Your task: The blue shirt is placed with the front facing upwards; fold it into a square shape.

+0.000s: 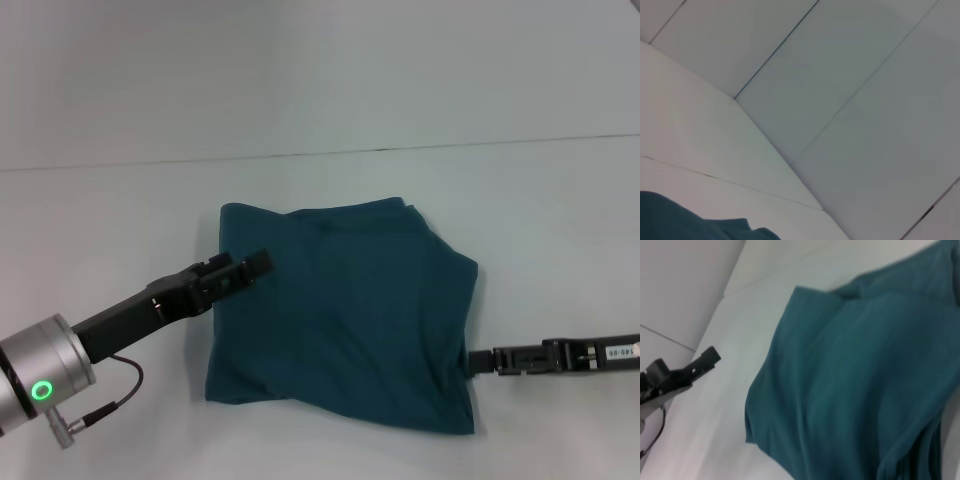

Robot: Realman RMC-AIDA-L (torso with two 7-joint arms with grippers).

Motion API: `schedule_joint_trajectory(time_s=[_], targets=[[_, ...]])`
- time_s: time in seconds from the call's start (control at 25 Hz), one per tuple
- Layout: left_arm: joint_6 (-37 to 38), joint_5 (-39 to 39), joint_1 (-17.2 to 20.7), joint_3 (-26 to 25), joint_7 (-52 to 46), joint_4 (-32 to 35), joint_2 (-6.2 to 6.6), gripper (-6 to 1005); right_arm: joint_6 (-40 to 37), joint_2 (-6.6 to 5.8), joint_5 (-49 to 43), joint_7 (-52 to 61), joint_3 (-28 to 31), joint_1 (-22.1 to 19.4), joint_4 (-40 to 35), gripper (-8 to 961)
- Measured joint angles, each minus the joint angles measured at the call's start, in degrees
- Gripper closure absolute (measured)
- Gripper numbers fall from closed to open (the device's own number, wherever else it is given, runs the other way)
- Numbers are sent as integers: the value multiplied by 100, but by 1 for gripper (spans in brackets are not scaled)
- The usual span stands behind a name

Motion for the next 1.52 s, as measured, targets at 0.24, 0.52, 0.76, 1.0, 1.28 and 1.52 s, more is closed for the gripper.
schedule_joint_trajectory(time_s=[0.24, 0.52, 0.76, 1.0, 1.28, 1.52], targets=[[-67, 7, 13, -10, 0, 0, -7, 34, 8, 63, -45, 6, 0, 19, 160, 98], [-122, 12, 19, -14, 89, -13, -17, 34, 147, 134, -60, 14, -44, 67, 372, 99], [-143, 15, 10, -16, 89, -8, -18, 33, 263, 141, -63, 61, -94, 69, 407, 101], [-153, 15, -11, -15, 89, -5, -13, 33, 369, 145, -63, 68, -135, 69, 426, 102], [-191, 15, -21, -16, 88, -1, -9, 33, 535, 180, -63, 50, -176, 83, 476, 103], [-276, 15, -21, -15, 88, -1, -8, 33, 643, 246, -63, 47, -221, 144, 478, 104]])
